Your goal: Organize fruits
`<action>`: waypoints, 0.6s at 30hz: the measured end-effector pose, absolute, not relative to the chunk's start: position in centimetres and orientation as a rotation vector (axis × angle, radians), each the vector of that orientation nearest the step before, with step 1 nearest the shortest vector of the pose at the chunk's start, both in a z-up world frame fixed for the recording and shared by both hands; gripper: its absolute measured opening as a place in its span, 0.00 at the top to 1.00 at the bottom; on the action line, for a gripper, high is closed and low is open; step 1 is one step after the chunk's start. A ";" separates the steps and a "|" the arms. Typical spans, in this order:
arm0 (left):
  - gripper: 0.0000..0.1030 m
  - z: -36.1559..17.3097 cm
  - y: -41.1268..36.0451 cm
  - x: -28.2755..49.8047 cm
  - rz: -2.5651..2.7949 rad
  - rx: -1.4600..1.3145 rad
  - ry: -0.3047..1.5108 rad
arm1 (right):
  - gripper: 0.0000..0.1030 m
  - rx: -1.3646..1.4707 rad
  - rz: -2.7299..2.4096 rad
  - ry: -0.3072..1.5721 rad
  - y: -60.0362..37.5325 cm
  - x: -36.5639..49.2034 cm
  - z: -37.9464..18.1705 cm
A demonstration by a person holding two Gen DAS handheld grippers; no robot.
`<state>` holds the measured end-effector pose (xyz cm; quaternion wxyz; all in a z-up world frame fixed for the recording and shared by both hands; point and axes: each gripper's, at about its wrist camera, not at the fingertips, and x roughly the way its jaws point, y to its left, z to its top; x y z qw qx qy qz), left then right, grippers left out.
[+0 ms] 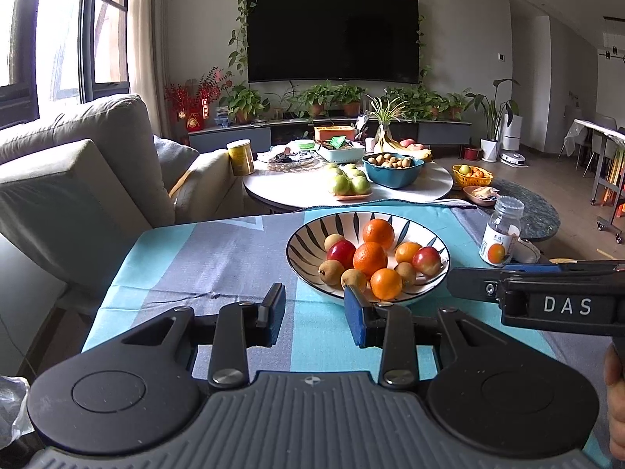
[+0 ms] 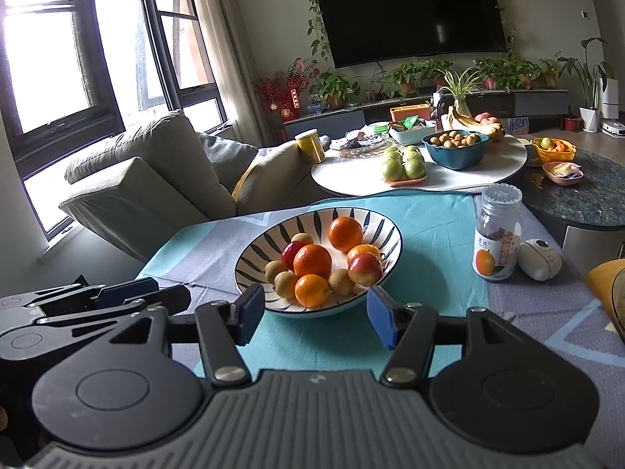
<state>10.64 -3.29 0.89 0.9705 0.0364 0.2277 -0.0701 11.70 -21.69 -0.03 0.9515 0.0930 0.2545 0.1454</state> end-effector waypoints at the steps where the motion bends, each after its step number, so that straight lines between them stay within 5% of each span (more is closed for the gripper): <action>1: 0.70 0.9 -3.4 10.4 -0.141 0.080 0.459 | 0.24 0.187 0.296 0.519 -21.6 11.4 -0.1; 18: 0.70 -0.1 -3.9 9.5 -0.098 0.109 0.488 | 0.24 0.166 0.291 0.514 -21.2 9.1 -0.6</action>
